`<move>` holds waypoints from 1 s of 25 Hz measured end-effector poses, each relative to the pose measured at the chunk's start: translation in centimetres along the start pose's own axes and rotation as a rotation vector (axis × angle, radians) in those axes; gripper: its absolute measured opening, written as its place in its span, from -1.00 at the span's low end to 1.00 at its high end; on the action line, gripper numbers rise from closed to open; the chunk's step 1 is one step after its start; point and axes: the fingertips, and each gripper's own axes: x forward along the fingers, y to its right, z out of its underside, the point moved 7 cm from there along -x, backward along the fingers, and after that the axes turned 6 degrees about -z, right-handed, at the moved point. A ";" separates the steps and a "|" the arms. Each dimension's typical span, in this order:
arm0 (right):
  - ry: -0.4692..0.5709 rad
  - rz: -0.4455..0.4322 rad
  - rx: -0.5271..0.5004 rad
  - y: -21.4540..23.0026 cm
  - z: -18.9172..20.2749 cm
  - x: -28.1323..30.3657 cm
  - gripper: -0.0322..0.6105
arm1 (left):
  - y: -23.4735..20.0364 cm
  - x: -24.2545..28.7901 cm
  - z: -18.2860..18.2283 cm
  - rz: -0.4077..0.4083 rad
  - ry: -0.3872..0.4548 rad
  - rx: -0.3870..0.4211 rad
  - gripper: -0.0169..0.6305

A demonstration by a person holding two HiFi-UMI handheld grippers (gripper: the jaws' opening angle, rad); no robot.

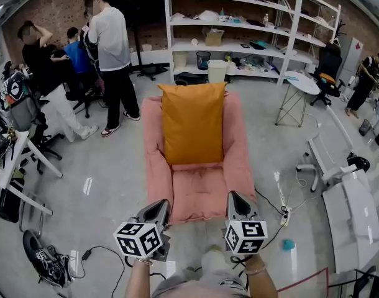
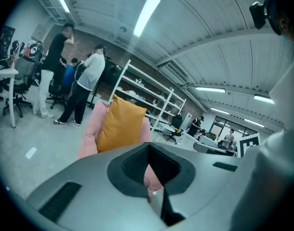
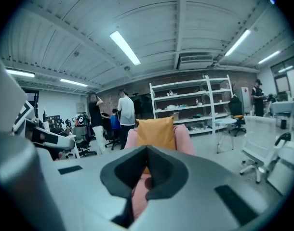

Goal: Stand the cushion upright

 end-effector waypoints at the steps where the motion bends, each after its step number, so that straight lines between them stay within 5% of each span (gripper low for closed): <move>1: -0.001 0.004 0.005 -0.7 0.2 -0.6 -0.85 | -0.3 -0.7 0.3 0.002 -0.010 0.008 -0.95; 14: 0.067 -0.009 0.060 -5.7 1.4 -8.1 -0.85 | 0.3 -7.3 3.4 0.007 -0.034 0.068 -0.95; 25: 0.013 -0.043 0.003 -5.4 1.8 -11.6 -0.85 | 3.4 -10.5 4.8 -0.028 0.059 0.030 -0.95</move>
